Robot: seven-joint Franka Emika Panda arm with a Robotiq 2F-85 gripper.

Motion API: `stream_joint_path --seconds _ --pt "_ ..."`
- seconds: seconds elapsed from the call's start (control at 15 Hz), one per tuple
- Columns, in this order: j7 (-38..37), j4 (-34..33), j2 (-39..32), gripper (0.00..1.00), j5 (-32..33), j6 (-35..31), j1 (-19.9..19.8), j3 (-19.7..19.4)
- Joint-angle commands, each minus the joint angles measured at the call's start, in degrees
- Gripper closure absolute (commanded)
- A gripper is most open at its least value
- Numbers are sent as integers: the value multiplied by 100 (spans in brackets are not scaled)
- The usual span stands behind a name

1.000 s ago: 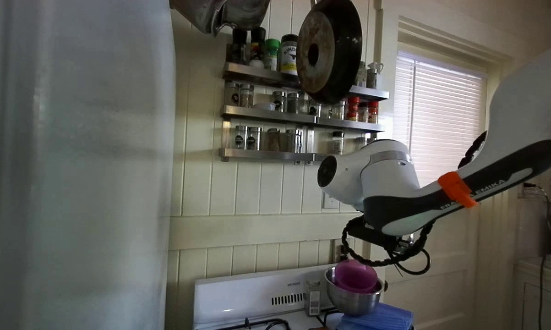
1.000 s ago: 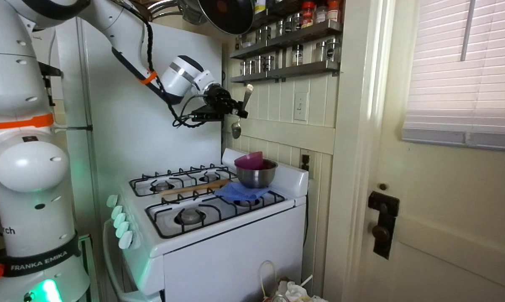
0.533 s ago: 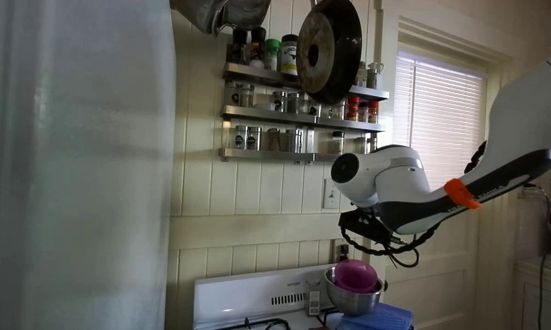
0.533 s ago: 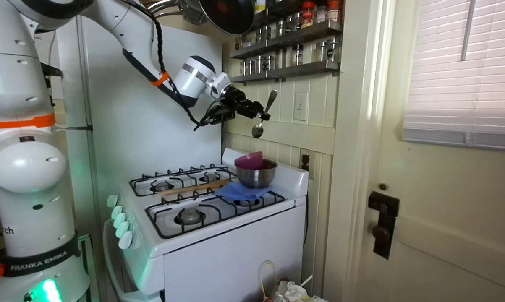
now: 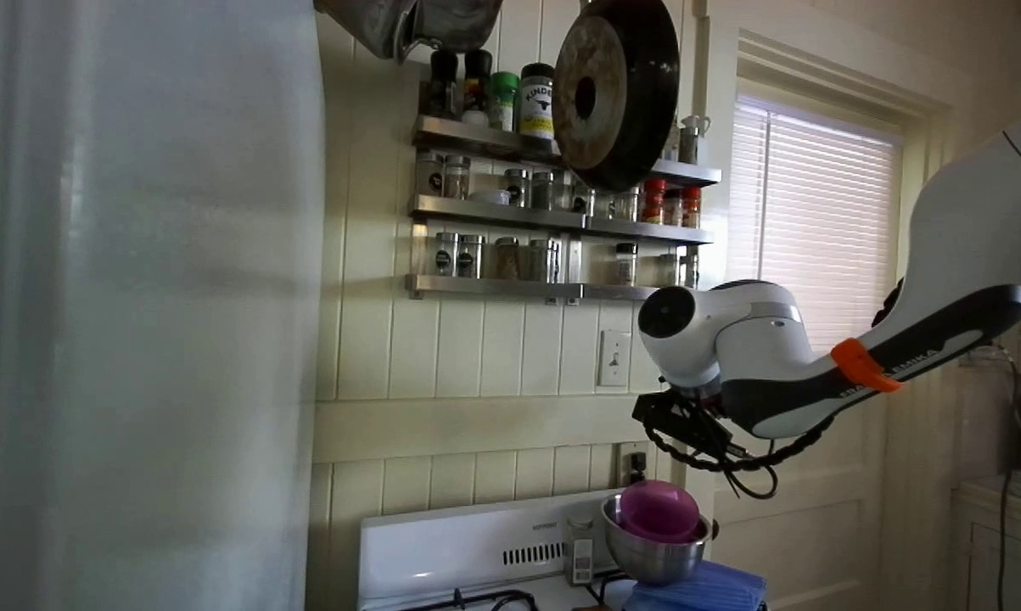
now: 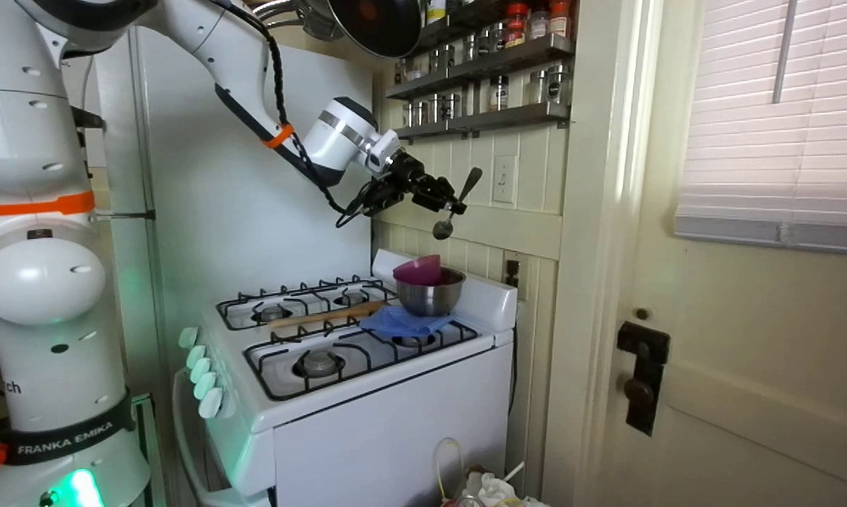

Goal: Put the silver spoon in the silver bowl

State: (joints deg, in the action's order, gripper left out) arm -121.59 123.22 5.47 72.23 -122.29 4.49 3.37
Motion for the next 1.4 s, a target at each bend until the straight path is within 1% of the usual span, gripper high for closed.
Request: stream_joint_path --seconds 0.0,0.13,0.33,0.47,0.73,1.07,1.33 --pt "164 -96 -161 99 -86 19 -118 -64" --pt "217 -144 -319 99 -85 -15 -165 -103" --pt "62 -359 -686 99 -111 42 -194 -113" --pt "43 -601 -945 99 -227 213 -165 -86" --pt "108 -1089 -1446 99 -392 287 -128 -73" --pt "254 -1594 -1935 99 -426 551 47 2" --pt "382 -1825 -2184 99 -415 763 183 47"
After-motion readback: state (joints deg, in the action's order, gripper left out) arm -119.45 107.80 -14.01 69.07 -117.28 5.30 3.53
